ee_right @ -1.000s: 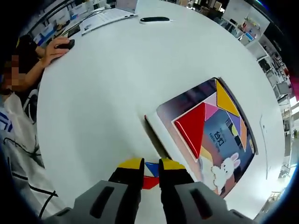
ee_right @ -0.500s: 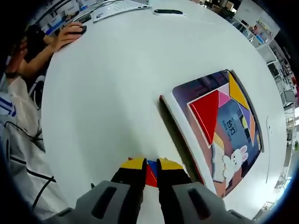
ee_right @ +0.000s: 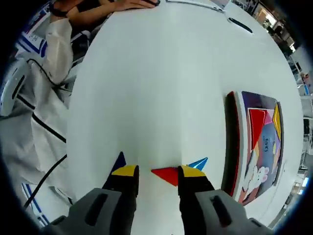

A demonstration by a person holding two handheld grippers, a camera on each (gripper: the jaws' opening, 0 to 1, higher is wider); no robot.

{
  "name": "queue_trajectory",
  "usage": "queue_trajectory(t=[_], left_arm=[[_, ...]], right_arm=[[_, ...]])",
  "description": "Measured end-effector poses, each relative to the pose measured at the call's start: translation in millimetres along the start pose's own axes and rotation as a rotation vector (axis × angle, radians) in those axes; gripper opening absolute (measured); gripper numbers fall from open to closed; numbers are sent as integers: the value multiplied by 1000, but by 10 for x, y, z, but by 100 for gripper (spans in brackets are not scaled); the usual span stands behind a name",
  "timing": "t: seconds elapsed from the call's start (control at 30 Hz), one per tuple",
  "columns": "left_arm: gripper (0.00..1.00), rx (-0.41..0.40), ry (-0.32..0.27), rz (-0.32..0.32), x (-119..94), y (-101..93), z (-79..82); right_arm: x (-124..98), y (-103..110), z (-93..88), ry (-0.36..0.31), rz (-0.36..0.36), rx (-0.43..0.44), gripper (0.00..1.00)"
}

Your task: Pick up the tangram pieces one by one and place each piece onto its matching region on the pattern sheet, fitting the shapes together until the outline on the sheet is completely filled by the tangram pieces

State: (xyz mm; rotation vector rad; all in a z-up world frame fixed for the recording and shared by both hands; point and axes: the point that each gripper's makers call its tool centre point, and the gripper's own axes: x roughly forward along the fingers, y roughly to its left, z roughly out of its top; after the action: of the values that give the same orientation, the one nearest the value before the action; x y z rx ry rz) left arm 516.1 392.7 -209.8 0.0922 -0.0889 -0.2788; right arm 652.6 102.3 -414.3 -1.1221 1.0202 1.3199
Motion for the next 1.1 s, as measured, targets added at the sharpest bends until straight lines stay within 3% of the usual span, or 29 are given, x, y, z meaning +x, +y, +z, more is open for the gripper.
queue_trajectory(t=[0.17,0.3,0.43,0.8,1.1], left_arm=[[30,0,0,3,-5,7,3],[30,-2,3,4,5,17,-9],[30,0,3,0,1,0,-8],[30,3,3,2,1,4,-6],[30,1,-3,8,-16,21,6]], right_arm=[[-140,-294,82,-66,-71,307,28],[-161,-389,-130,11,-112,674,26],[-64,-399,-197,7,-140,837,24],[20,-388,-269,74,-145,898,23],[-5,-414,-280,66,-130,924,18]])
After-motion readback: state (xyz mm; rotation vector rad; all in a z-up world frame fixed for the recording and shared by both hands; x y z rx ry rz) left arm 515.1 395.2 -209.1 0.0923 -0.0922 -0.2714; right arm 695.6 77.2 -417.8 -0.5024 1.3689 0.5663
